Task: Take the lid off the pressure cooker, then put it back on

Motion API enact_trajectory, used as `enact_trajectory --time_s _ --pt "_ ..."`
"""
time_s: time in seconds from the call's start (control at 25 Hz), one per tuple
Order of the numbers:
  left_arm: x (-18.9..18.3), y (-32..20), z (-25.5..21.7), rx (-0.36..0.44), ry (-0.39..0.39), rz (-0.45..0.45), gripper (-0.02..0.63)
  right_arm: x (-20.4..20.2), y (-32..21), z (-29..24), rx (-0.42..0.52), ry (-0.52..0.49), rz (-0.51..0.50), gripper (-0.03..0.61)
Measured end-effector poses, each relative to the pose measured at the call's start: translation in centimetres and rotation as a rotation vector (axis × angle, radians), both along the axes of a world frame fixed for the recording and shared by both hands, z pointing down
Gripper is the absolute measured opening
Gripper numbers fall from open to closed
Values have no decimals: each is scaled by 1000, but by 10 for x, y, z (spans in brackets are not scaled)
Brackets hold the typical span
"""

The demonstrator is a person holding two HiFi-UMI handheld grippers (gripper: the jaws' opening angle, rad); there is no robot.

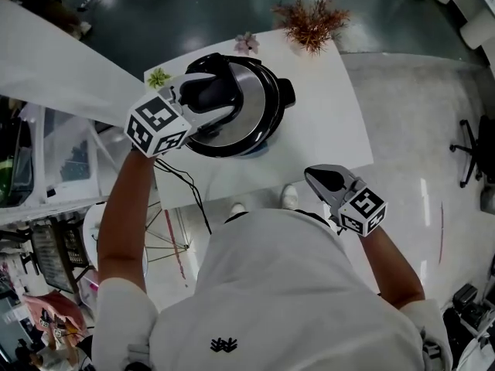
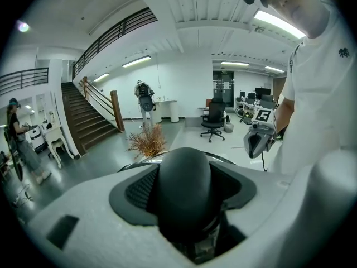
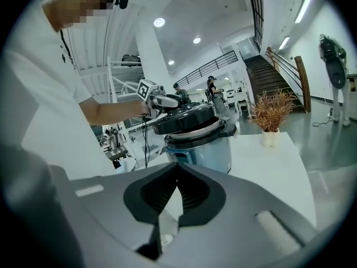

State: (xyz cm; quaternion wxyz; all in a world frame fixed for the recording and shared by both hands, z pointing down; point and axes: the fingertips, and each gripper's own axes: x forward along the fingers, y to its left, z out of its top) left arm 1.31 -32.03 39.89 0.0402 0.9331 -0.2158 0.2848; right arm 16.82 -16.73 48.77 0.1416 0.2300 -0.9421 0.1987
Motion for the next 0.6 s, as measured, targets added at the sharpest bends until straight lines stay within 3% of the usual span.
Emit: enact_trajectory --time_s 0.6 --pt "28 -20 26 -15 -32 25 290 39 -6 5 -3 13 14 14"
